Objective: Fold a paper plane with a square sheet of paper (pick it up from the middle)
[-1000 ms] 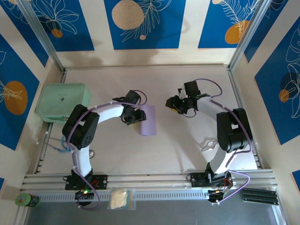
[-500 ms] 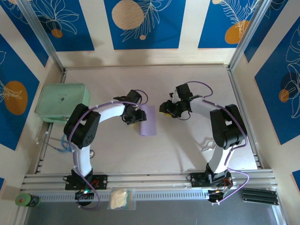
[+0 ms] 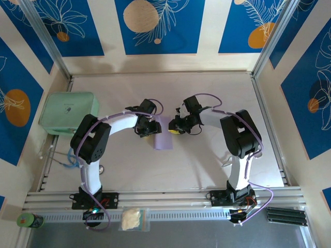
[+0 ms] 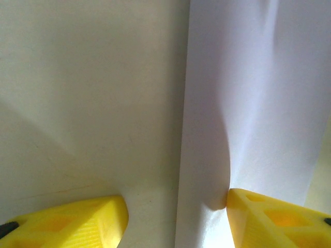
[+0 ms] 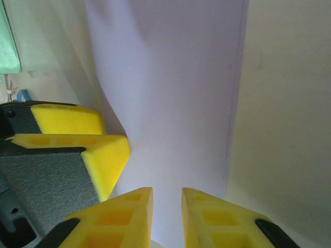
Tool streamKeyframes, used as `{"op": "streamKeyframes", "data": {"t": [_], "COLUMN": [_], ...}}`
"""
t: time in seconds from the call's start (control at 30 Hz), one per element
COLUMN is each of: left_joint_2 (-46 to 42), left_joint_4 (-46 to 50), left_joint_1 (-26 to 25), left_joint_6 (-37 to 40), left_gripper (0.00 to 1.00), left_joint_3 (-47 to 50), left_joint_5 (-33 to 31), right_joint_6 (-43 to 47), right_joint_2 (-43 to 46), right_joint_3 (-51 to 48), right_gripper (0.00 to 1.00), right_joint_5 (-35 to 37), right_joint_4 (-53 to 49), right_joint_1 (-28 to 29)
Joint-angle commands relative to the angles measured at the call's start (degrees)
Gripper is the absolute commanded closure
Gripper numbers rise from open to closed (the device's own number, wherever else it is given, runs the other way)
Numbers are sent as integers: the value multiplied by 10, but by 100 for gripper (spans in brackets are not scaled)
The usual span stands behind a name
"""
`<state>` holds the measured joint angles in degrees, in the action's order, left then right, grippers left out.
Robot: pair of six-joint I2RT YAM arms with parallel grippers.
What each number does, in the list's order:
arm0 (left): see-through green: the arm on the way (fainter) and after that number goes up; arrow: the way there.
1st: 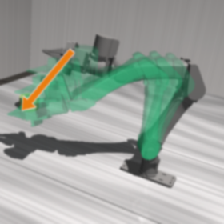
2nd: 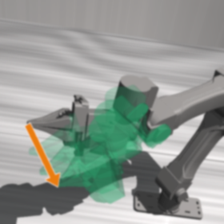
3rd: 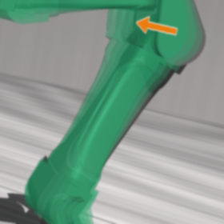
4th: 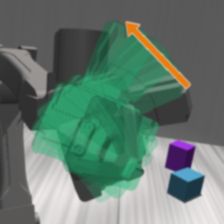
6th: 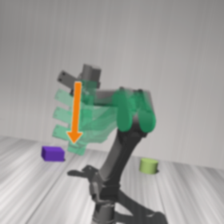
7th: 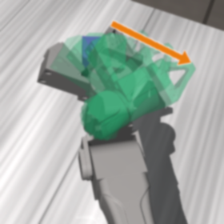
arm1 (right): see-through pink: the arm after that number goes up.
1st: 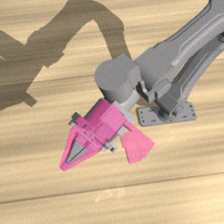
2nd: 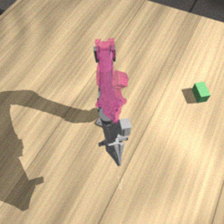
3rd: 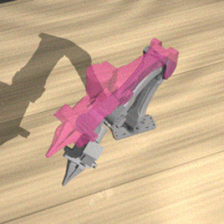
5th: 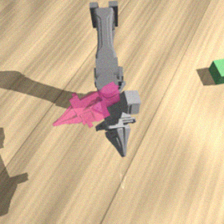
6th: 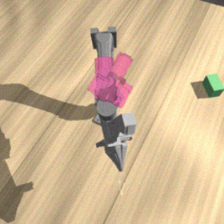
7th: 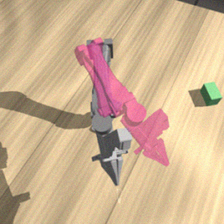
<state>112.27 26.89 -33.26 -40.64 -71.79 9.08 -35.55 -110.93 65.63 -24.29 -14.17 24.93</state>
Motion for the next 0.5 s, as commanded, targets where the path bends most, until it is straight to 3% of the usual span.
{"op": "streamKeyframes", "data": {"t": [0.0,0.47], "left_joint_2": [80,87], "left_joint_4": [6,5], "left_joint_1": [-20,-21], "left_joint_6": [-9,-11], "left_gripper": [39,39], "left_joint_3": [40,40], "left_joint_5": [12,16], "right_joint_6": [-1,3], "right_joint_2": [-14,-36], "right_joint_3": [21,30], "right_gripper": [79,81], "right_joint_5": [-22,-13], "right_joint_4": [-9,-26], "right_joint_1": [12,16]}}
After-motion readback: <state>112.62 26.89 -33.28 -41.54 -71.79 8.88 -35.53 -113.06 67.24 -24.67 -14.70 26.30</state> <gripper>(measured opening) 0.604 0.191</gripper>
